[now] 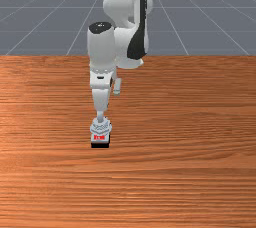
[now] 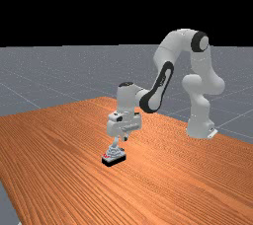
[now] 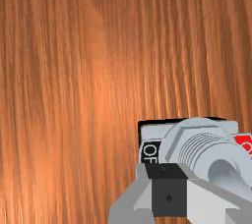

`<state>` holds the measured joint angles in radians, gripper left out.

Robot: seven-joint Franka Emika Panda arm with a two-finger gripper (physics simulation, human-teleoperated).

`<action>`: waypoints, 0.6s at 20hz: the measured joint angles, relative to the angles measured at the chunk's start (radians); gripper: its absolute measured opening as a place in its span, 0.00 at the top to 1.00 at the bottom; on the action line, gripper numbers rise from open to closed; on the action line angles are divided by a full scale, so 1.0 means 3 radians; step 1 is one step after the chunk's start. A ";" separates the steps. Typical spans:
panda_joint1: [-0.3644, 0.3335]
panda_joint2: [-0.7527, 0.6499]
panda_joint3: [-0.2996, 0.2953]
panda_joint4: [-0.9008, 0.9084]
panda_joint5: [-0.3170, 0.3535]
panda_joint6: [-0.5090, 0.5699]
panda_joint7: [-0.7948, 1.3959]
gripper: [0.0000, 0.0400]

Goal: Turn on the trigger

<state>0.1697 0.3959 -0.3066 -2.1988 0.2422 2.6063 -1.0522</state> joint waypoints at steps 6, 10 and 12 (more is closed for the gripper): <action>-0.0021 -0.0001 -0.0057 -0.0017 0.0034 0.0003 0.0109 1.00; -0.0098 0.0014 -0.0009 0.0022 0.0049 0.0033 -0.0102 1.00; -0.0127 0.0069 0.0010 0.0137 0.0022 -0.0067 -0.0190 1.00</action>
<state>0.1315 0.4165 -0.3036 -2.1576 0.2489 2.5863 -1.1094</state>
